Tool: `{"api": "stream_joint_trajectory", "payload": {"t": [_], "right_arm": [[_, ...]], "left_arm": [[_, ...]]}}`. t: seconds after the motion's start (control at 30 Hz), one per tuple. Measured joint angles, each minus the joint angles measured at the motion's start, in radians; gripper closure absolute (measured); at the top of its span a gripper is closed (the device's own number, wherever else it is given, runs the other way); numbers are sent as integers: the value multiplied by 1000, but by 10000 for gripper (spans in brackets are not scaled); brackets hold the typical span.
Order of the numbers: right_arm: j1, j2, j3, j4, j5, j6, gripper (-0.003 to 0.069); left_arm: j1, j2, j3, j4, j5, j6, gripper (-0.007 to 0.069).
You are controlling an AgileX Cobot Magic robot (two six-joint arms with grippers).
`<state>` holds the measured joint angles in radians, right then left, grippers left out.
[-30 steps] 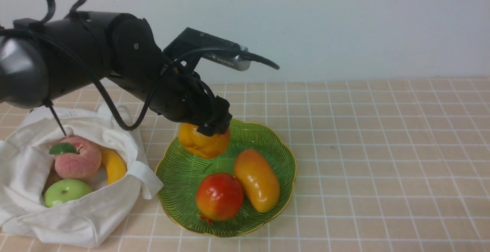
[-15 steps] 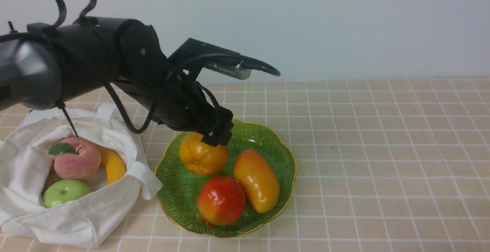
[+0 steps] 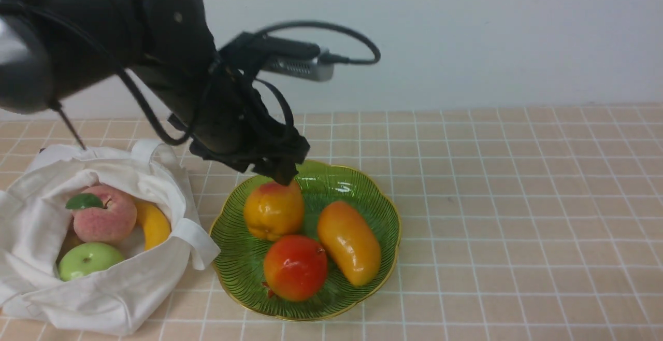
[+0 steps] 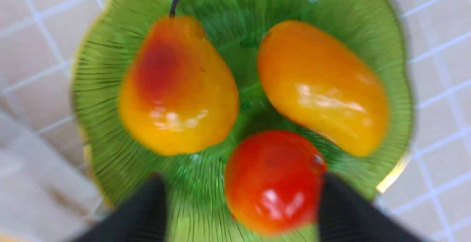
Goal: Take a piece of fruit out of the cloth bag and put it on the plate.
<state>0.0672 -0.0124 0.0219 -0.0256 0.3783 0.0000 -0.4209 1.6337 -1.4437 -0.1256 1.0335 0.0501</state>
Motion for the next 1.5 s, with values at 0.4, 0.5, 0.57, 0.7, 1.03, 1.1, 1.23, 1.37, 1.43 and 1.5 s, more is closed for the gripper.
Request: {"api": "stream_joint_trajectory", "payload": {"t": [0.4,0.5,0.57,0.7,1.03,1.1,1.23,1.37,1.43,1.5], "right_arm": [[0,0,0,0,0,0,673],[0,0,0,0,0,0,673],[0,0,0,0,0,0,673],[0,0,0,0,0,0,673],[0,0,0,0,0,0,673],[0,0,0,0,0,0,673],[0,0,0,0,0,0,673],[0,0,0,0,0,0,673],[0,0,0,0,0,0,673],[0,0,0,0,0,0,673]], "left_arm": [[-1,-507,87,-47,59,-16,632],[-1,-693,234,-51,-51,-21,632],[-1,-796,337,-53,-128,-22,632],[-1,-949,504,-68,-243,-23,632],[-1,-1227,776,-101,-334,-23,632],[-1,-1239,793,-101,-327,-23,632],[-1,-1245,800,-95,-320,-7,632],[-1,-1245,805,-72,-321,19,632],[-1,-1246,822,-64,-352,22,632],[-1,-1256,855,-54,-395,22,632]]}}
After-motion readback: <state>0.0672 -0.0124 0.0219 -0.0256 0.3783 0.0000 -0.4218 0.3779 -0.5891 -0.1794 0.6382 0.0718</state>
